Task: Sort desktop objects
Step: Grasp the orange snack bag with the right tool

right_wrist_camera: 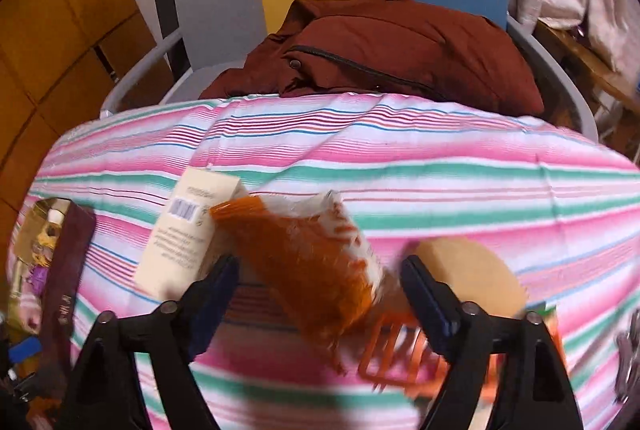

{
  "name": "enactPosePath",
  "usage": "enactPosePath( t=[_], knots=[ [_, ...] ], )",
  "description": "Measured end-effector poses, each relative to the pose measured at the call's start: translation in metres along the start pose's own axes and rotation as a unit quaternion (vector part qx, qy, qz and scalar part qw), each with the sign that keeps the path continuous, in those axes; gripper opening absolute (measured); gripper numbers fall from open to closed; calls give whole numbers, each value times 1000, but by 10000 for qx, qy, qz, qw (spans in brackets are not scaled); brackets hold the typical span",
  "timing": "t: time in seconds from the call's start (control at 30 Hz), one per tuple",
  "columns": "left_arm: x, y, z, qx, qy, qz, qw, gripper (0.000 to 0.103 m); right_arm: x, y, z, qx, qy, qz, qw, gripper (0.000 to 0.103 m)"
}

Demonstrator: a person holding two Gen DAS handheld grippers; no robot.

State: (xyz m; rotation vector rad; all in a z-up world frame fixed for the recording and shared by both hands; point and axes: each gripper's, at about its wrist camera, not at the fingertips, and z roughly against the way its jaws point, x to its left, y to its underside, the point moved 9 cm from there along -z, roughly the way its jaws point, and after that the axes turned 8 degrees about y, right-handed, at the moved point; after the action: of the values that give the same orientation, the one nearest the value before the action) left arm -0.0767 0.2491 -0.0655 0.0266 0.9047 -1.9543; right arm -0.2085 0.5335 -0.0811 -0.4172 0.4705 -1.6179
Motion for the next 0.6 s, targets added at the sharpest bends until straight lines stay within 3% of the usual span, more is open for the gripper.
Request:
enactPosePath(
  t=[0.2, 0.3, 0.37, 0.5, 0.6],
  knots=[
    [-16, -23, -27, 74, 115, -180, 9997, 55, 5, 6, -20, 230, -133, 58, 9996, 83],
    [-22, -38, -47, 140, 121, -246, 9995, 55, 8, 10, -20, 407, -41, 25, 9992, 67],
    [-25, -45, -59, 200, 95, -275, 9994, 55, 7, 11, -18, 500, -127, -123, 9986, 61],
    [-38, -56, -79, 313, 214, -362, 9986, 56, 0, 18, -16, 768, -106, -469, 9959, 59],
    [-51, -65, -92, 350, 336, -405, 9980, 65, -13, 24, -13, 959, 130, -719, 9927, 59]
  ],
)
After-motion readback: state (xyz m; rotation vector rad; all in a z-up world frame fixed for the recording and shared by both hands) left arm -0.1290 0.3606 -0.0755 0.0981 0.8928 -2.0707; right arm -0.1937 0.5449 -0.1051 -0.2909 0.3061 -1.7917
